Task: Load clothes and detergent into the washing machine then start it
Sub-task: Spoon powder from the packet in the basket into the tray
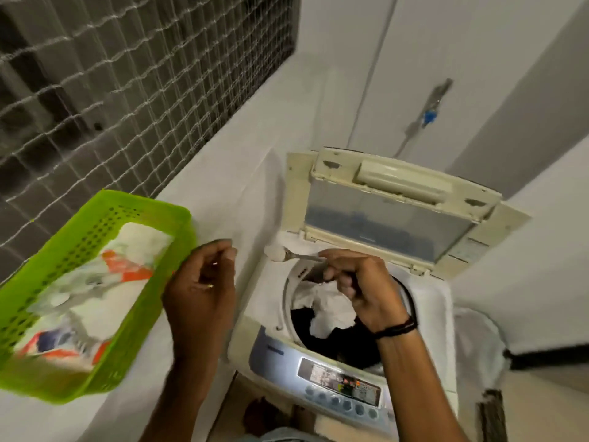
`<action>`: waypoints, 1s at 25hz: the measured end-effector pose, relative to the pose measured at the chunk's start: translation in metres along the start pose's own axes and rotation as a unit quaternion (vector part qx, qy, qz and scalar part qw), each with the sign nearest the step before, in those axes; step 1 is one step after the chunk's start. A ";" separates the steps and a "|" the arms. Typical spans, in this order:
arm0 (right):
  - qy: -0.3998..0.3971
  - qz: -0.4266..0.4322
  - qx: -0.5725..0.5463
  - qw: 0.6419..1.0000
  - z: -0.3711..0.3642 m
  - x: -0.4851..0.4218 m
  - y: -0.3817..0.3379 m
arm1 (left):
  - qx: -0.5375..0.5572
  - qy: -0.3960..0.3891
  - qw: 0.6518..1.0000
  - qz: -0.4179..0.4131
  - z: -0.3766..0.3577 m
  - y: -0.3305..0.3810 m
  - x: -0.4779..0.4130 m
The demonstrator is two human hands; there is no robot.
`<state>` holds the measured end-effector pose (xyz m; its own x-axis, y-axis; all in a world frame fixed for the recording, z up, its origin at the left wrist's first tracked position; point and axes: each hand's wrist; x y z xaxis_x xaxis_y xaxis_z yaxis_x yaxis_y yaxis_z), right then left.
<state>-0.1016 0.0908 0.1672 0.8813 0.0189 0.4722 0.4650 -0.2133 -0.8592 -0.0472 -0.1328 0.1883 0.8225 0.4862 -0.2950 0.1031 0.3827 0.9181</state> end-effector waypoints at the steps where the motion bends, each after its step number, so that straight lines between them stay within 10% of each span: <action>1: 0.032 0.001 -0.013 0.999 0.021 -0.005 0.006 | 0.002 -0.031 0.999 0.017 -0.022 -0.011 0.001; 13: 0.328 -0.068 -0.122 0.934 0.155 -0.110 0.079 | -0.110 -0.313 0.909 0.253 -0.292 -0.167 0.031; 25: 0.308 0.108 0.323 0.888 0.169 -0.158 0.160 | -0.133 -0.326 0.867 0.353 -0.372 -0.265 0.031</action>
<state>-0.1521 0.2184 -0.0777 0.8350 -0.5350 0.1290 0.4172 0.4625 -0.7824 -0.2568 0.0728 -0.1629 0.7789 0.1587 0.6068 -0.6153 0.3811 0.6901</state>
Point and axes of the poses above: each hand's wrist, its own x-axis away from the middle knuckle, its own z-axis out of the back of the hand, y = z × x, and after that the axes turned 2 degrees about -z, right-handed
